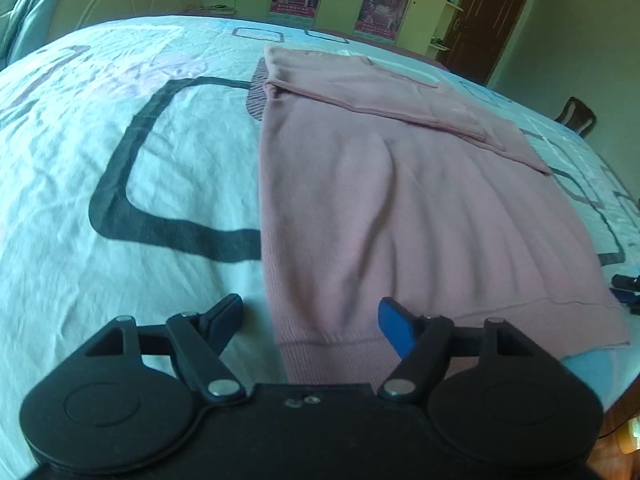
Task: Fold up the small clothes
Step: 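Grasp the hem corners with the left and right tools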
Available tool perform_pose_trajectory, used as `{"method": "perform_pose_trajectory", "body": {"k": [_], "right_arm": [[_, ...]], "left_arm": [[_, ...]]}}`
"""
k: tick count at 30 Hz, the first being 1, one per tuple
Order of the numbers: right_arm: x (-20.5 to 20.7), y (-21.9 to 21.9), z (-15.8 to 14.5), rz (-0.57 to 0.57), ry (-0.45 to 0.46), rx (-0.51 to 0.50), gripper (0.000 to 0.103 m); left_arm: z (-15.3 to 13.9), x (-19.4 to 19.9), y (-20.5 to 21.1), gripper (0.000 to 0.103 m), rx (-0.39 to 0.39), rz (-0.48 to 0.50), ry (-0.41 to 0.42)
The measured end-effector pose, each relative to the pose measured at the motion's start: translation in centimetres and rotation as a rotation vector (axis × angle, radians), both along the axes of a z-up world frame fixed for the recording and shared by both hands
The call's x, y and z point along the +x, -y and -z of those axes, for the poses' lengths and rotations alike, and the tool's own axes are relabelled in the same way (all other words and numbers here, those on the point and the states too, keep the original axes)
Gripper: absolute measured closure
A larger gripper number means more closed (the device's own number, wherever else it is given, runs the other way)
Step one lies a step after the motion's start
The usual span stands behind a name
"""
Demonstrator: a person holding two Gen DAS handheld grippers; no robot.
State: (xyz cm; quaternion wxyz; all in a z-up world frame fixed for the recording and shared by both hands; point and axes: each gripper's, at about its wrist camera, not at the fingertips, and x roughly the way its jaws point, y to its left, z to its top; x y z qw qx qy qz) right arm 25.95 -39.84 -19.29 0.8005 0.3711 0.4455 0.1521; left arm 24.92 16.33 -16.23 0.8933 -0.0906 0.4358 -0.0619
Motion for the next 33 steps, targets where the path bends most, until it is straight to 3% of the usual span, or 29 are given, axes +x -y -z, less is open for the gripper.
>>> {"method": "perform_pose_trajectory", "body": {"k": [7,10,14,16,21,22,23,25,28,33], "right_arm": [[-3.0,0.9,0.4,0.037,-0.014,0.152,0.069],[-3.3,1.9,-0.6,0.098,0.014,0.018,0.069],[-2.6,2.8,0.2,0.115,0.007,0.084,0.036],[-2.1,1.7,0.2,0.059,0.013,0.093,0.033],[-2.1,-2.0,0.7,-0.053,0.040,0.122,0.037],[-2.1,-2.1,0.9,-0.044,0.039,0.129,0.044],[-2.1,-2.0,1.1,-0.030,0.034,0.145,0.057],[-2.1,-1.6,1.6,-0.010,0.024,0.180,0.078],[-2.0,-1.0,1.6,0.000,0.036,0.168,0.077],[-0.7,0.5,2.5,0.069,0.037,0.238,0.068]], "left_arm": [[1.0,-2.2,-1.8,0.051,-0.263,-0.038,-0.008],[1.6,-1.9,-3.0,0.055,-0.337,-0.081,-0.013],[1.9,-0.8,-3.3,0.053,-0.365,-0.100,-0.017],[2.0,-0.3,-3.3,0.052,-0.378,-0.099,-0.018],[2.6,0.7,-3.7,0.051,-0.455,-0.110,-0.020],[2.6,0.8,-3.7,0.052,-0.459,-0.113,-0.021],[2.6,0.9,-3.5,0.054,-0.450,-0.117,-0.019],[2.1,1.1,-3.0,0.066,-0.379,-0.132,-0.023],[1.8,1.1,-2.3,0.070,-0.319,-0.108,-0.012],[2.7,1.1,-3.0,0.065,-0.423,-0.083,-0.005]]}}
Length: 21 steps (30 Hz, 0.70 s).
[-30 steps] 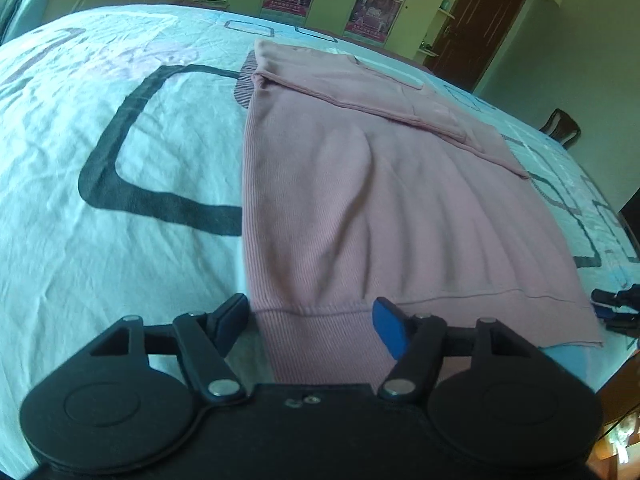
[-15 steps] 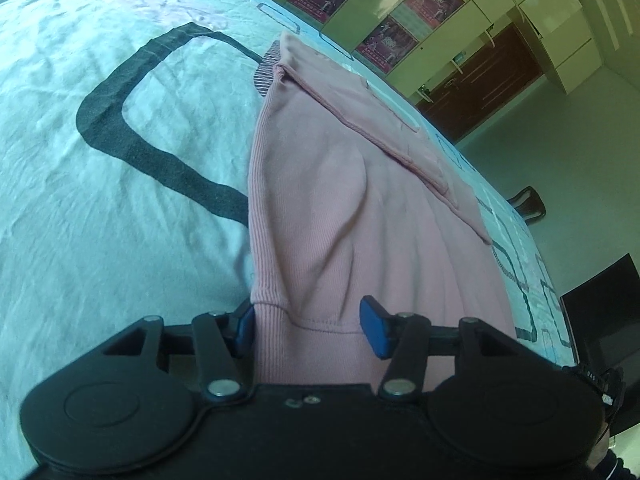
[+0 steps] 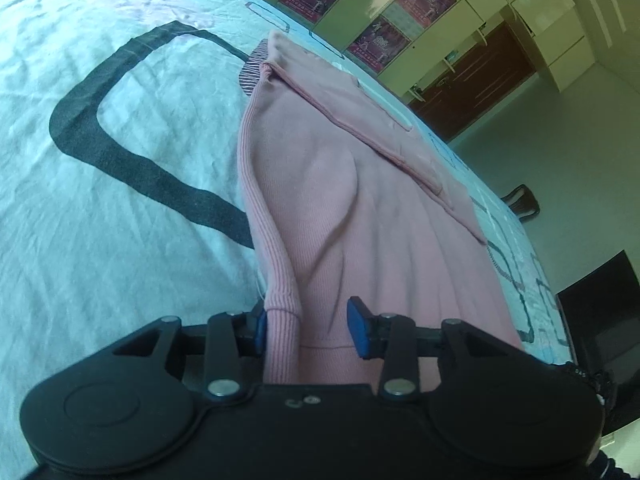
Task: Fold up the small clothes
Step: 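Grasp the hem corners with the left and right tools, then lift the hem with both tools and carry it toward the collar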
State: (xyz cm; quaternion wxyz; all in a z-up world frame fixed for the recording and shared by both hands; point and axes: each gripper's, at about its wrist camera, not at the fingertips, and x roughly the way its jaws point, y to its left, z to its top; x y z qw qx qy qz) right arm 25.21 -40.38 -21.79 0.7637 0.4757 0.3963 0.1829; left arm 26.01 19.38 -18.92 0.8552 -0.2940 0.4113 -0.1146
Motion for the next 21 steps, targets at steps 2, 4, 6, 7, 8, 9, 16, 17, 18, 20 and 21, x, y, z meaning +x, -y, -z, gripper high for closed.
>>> {"method": "perform_pose_trajectory", "body": {"k": [2,4,6,7,8,9,16,17,18,20,21], "right_arm": [[1.3,0.1,0.5,0.018,-0.002,0.030,0.068],[2.5,0.0,1.1,0.013,-0.009,0.081,0.068],[3.2,-0.6,1.2,-0.023,-0.011,0.087,0.068],[3.1,-0.8,1.1,-0.039,-0.008,0.078,0.068],[2.7,-0.9,0.9,-0.059,-0.006,0.080,0.069],[2.2,-1.0,0.9,-0.074,-0.004,0.082,0.069],[-0.1,-1.2,-0.5,-0.115,0.027,0.006,0.095],[0.1,-1.1,-1.0,-0.104,0.041,0.020,0.096],[0.0,-0.8,-1.6,-0.090,0.065,0.042,0.096],[-0.4,-0.1,-3.1,-0.071,0.136,0.078,0.096],[-0.6,0.3,-3.5,-0.067,0.156,0.070,0.096]], "left_arm": [[0.2,0.6,-0.3,0.065,-0.033,-0.021,0.004],[0.4,1.5,-0.4,0.066,-0.055,-0.032,0.006],[0.5,2.1,-0.3,0.066,-0.056,-0.023,0.004],[0.5,2.1,-0.3,0.066,-0.054,-0.011,0.002],[0.4,2.0,-0.4,0.066,-0.053,0.004,0.002],[0.4,1.6,-0.6,0.066,-0.053,0.019,0.002],[0.2,0.4,-0.7,0.080,0.035,0.044,0.010],[-0.3,0.4,-0.5,0.097,0.078,0.020,0.014],[-0.9,0.0,-0.9,0.097,0.043,-0.005,0.058],[-2.2,-1.0,-1.8,0.097,-0.013,-0.051,0.130],[-2.3,-1.0,-1.9,0.097,0.020,-0.057,0.115]]}}
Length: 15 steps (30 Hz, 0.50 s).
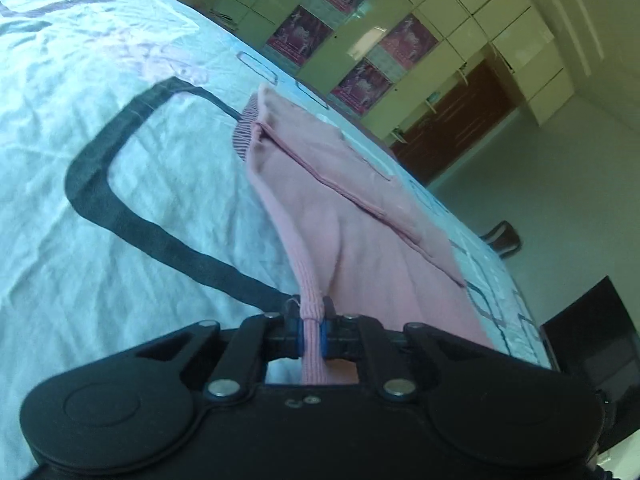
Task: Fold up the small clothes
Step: 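Lift the hem with both tools and carry it toward the collar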
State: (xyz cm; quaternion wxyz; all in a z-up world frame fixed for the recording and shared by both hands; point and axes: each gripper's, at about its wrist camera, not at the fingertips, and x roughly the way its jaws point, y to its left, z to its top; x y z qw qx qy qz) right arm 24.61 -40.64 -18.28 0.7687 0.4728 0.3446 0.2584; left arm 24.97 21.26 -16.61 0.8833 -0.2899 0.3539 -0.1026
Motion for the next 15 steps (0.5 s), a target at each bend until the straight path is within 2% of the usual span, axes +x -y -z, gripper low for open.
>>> {"method": "perform_pose_trajectory", "body": {"k": [1,3,4,5,8,12,15], "right_arm": [[0.1,0.0,0.0,0.005,-0.009,-0.038,0.096],[0.5,-0.4,1.7,0.005,-0.092,-0.103,0.096],[0.8,-0.8,2.3,0.000,-0.138,-0.147,0.096],[0.7,-1.1,2.5,0.006,-0.147,-0.152,0.096],[0.3,-0.4,0.9,0.054,-0.077,-0.076,0.096],[2.0,-0.2,-3.1,0.074,0.025,-0.091,0.096],[4.4,-0.9,-6.4,0.087,0.105,-0.139,0.096]], "left_arm": [[0.4,0.1,0.0,0.097,0.022,0.010,-0.028],[2.0,0.7,0.4,0.097,0.075,0.027,-0.114],[2.5,0.5,0.4,0.097,0.061,0.018,-0.115],[2.5,0.4,0.2,0.097,0.036,0.000,-0.113],[1.4,0.1,-0.1,0.097,-0.005,-0.017,-0.074],[-1.1,0.7,-0.9,0.097,-0.086,-0.048,0.005],[-3.6,2.8,-1.1,0.097,-0.123,-0.068,0.070]]}}
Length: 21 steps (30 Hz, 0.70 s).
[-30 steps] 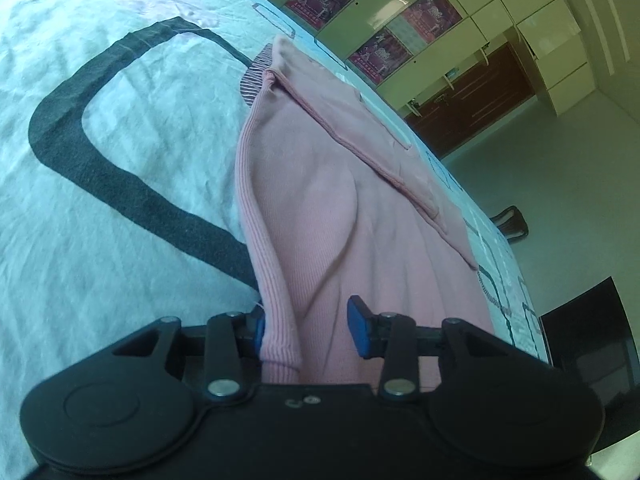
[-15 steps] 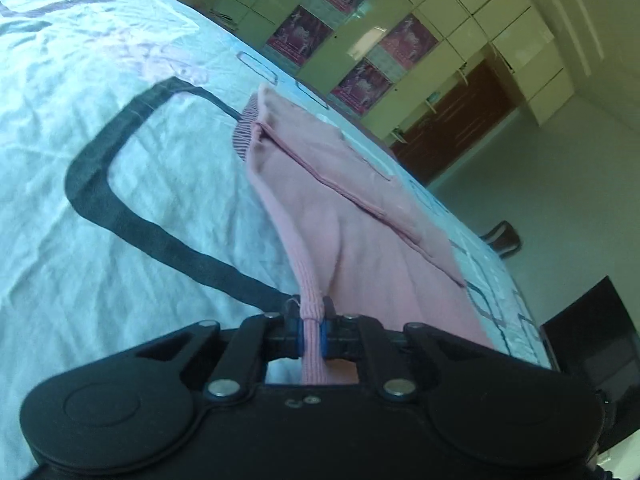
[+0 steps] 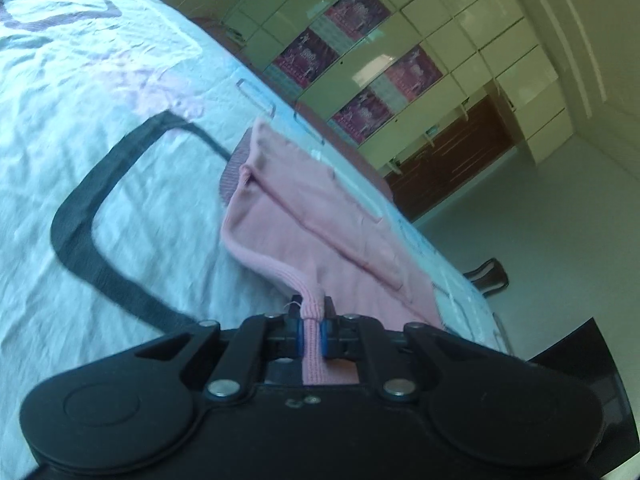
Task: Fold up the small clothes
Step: 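Lift the hem with both tools and carry it toward the collar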
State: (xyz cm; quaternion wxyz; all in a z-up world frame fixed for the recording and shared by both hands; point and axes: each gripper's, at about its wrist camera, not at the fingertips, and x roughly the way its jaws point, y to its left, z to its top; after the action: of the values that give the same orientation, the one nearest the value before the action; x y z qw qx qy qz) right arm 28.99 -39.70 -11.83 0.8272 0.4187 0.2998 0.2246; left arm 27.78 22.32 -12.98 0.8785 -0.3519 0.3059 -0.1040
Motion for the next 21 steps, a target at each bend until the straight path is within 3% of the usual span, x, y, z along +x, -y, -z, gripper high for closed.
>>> {"method": "perform_pose_trajectory", "body": {"k": [5,10,15,21], "right_arm": [[6.8,-1.2,-4.4,0.055,0.058,-0.062,0.096],[17.0,-1.5,-5.3,0.093,-0.011,-0.103,0.096],[27.3,-1.0,-2.0,0.103,-0.133,-0.077,0.096],[36.4,-1.1,4.4,0.073,-0.258,-0.057,0.096]], "left_arm": [[-2.9,7.9,-0.1,0.097,-0.040,-0.031,0.036],[-3.6,18.5,0.2,0.097,-0.037,-0.039,-0.002],[-1.3,29.0,0.7,0.097,-0.002,-0.027,-0.108],[3.5,36.6,1.4,0.093,0.072,-0.009,-0.192]]}}
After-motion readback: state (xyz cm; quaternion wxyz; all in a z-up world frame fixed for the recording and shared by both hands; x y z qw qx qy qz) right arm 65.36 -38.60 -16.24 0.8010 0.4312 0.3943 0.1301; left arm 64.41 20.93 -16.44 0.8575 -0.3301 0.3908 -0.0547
